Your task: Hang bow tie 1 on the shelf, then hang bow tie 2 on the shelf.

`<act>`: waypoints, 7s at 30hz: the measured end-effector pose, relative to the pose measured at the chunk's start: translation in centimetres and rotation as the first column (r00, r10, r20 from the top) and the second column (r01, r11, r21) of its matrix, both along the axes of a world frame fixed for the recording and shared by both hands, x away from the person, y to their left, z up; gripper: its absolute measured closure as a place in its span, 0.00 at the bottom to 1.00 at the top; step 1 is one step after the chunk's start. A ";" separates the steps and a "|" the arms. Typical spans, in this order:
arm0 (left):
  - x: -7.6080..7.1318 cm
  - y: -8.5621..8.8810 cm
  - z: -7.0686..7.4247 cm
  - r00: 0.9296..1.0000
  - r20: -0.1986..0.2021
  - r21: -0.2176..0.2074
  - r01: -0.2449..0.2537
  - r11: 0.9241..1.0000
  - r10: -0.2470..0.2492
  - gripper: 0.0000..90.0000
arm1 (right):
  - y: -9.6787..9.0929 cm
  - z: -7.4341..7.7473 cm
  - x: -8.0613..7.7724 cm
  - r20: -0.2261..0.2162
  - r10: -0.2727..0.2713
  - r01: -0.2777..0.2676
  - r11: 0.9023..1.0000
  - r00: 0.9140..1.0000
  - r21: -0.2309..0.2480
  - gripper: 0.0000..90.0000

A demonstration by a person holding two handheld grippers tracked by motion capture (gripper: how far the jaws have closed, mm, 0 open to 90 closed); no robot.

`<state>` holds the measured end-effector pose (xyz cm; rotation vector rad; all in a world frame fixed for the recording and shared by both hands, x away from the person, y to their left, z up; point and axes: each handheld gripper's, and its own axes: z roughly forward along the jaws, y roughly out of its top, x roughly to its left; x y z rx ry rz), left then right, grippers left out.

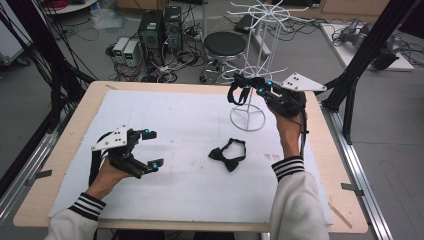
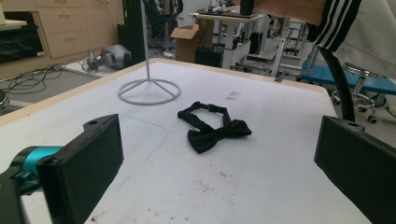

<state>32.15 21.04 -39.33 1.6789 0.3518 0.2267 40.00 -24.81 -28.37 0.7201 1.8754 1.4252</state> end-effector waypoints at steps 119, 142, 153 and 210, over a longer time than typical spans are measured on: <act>-0.8 2.1 -0.7 0.994 0.047 -0.064 -0.095 0.993 0.098 0.02 | -0.2 -7.9 -11.3 -0.059 0.177 -0.170 0.979 0.982 0.112 0.12; -0.6 2.3 -0.7 0.993 0.050 -0.052 -0.108 0.993 0.111 0.02 | -0.4 -10.1 -11.4 -0.087 0.168 -0.155 0.979 0.982 0.135 0.12; -0.6 2.2 -0.2 0.992 0.055 -0.025 -0.110 0.994 0.111 0.02 | -1.0 -9.3 -10.9 -0.113 0.154 -0.140 0.982 0.982 0.128 0.12; -1.3 2.2 -1.1 0.985 0.098 -0.030 -0.140 0.990 0.142 0.02 | 7.8 -11.0 -4.2 -0.550 0.114 -0.333 0.888 0.827 -0.317 0.19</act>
